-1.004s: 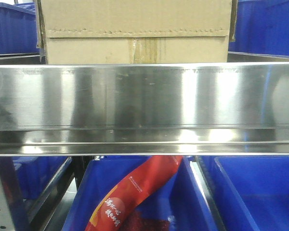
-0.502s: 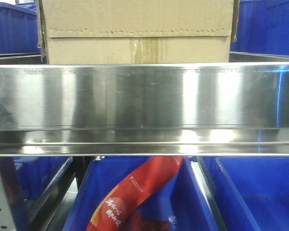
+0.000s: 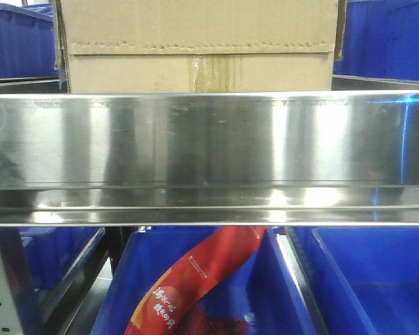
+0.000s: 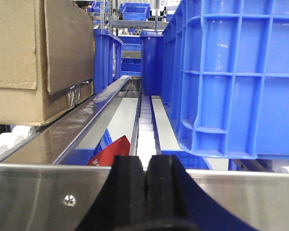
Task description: Stack two boxes on right shelf middle
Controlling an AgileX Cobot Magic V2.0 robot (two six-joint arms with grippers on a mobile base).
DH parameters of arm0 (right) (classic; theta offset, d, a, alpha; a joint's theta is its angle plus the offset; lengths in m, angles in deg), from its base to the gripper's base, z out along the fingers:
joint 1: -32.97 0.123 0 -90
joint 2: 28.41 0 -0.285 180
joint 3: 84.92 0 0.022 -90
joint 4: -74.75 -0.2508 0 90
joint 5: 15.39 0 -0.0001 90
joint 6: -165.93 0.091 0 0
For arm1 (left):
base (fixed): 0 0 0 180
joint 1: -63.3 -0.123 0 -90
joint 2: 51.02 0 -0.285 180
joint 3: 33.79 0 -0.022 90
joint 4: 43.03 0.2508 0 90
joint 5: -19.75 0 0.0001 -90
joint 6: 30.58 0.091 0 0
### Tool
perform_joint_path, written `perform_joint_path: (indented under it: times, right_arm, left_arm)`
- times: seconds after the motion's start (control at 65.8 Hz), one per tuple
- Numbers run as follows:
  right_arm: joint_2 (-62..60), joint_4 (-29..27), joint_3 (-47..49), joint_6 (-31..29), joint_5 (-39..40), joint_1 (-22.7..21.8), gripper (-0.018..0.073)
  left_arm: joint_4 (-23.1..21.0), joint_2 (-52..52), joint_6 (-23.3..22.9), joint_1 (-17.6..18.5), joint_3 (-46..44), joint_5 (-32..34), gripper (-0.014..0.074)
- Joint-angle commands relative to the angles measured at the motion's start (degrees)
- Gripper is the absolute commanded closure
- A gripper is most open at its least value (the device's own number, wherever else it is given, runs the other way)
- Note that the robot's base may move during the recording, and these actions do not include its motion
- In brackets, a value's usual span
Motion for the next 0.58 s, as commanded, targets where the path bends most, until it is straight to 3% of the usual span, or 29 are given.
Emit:
perform_joint_path:
  times: [0.0, 0.563]
  right_arm:
    - [-0.2, -0.1, -0.1, 0.1, 1.4, -0.2, 0.0715]
    - [-0.2, -0.1, -0.1, 0.1, 1.4, -0.2, 0.0715]
  left_arm:
    - [0.0, 0.3, 0.1, -0.1, -0.1, 0.9, 0.0707]
    - [0.0, 0.3, 0.1, -0.1, -0.1, 0.9, 0.0707]
